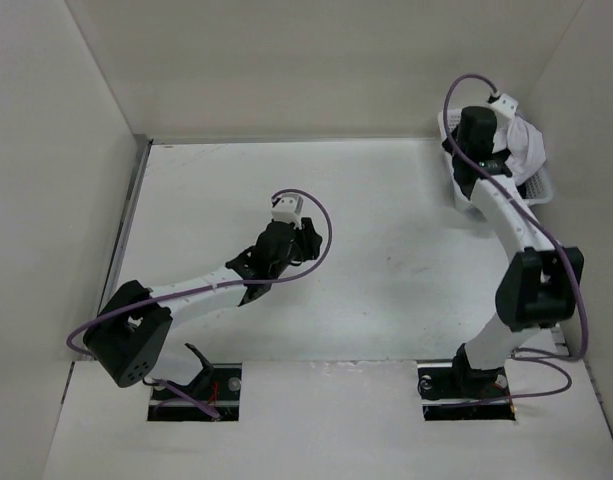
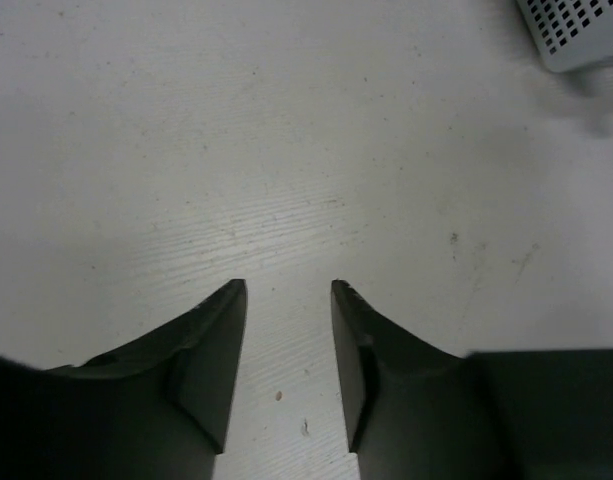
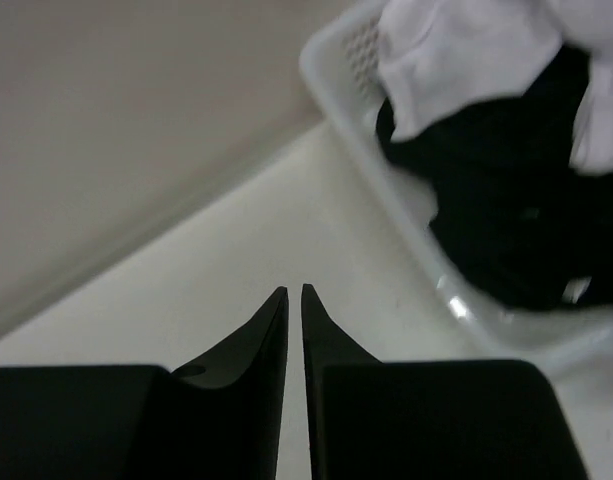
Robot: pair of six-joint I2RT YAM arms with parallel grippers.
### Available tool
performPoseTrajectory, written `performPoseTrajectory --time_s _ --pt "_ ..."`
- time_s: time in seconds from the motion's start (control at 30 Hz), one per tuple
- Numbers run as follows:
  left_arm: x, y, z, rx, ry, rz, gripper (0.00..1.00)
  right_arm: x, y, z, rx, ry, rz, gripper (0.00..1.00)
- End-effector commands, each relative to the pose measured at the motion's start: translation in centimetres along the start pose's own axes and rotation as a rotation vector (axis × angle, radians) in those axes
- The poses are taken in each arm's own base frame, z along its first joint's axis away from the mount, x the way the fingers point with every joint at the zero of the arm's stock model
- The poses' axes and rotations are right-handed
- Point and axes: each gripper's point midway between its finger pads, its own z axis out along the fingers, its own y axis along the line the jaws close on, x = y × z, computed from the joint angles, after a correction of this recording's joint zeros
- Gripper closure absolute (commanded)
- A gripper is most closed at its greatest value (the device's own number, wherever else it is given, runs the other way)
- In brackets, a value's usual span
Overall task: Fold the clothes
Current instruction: Grab the tank top from the pile
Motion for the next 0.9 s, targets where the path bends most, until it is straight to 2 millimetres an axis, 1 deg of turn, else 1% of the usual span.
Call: performPoseTrajectory --time_s 0.0,0.07,0.17,0.23,0.3,0.43,0.47,0.57,0.7,0.83,0.87 --pt "-1.9 -0.8 -0.3 0.044 -0.070 -0.033 0.57 -3.5 -2.6 5.7 0.096 -0.048 -0.009 0.80" --pt "-1.9 -0.7 -0.3 0.046 -0.077 -0.042 0.49 -3.9 -4.4 9.0 0.154 -0.033 -0.012 0.69" --pt "-1.6 -0.5 -0.1 0.046 -0.077 -0.054 0.46 -3.9 -7.1 12.7 0.208 -0.027 -0.007 0.51" --pt "-1.2 -0.5 0.2 0.050 -0.064 -0.057 0.44 -3.5 -8.7 14.6 0.228 -0.015 0.002 0.44" --pt "-0.9 -0.6 0.5 0.053 -0.057 -0.058 0.44 -2.9 -10.0 16.1 0.239 0.003 0.016 0.40" --pt "-0.4 -0.5 1.2 0.055 -0.045 -0.064 0.43 -1.4 -11.2 18.2 0.245 0.033 0.028 0.36" --pt "-0.4 -0.5 1.3 0.057 -0.044 -0.066 0.43 -0.9 -11.2 18.6 0.242 0.045 0.032 0.36" --pt "-0.1 -0.5 1.6 0.063 -0.035 -0.068 0.43 0.0 -11.7 19.5 0.242 0.061 0.067 0.37" --pt "-0.1 -0.6 1.8 0.068 -0.034 -0.076 0.43 -0.3 -12.3 20.2 0.243 0.045 0.118 0.41" --pt "0.2 -0.4 2.0 0.063 -0.029 -0.077 0.43 -0.8 -12.8 21.1 0.242 0.037 0.135 0.42" --pt "0.2 -0.4 2.1 0.063 -0.029 -0.077 0.43 -0.6 -12.8 21.2 0.241 0.042 0.135 0.43"
